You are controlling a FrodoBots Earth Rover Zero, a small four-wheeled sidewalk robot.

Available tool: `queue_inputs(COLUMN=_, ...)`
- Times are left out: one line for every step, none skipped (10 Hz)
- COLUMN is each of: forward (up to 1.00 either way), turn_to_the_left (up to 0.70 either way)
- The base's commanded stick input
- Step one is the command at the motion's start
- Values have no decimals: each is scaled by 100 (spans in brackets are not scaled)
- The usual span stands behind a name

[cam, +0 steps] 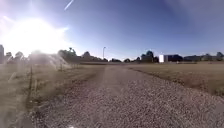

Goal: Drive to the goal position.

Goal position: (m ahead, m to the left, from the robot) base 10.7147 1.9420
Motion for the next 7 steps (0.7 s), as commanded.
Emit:
queue_inputs(forward=50, turn_to_the_left=0)
queue_inputs(forward=50, turn_to_the_left=0)
queue_inputs(forward=50, turn_to_the_left=0)
queue_inputs(forward=50, turn_to_the_left=0)
queue_inputs(forward=50, turn_to_the_left=-17)
queue_inputs(forward=50, turn_to_the_left=-50)
queue_inputs(forward=50, turn_to_the_left=-50)
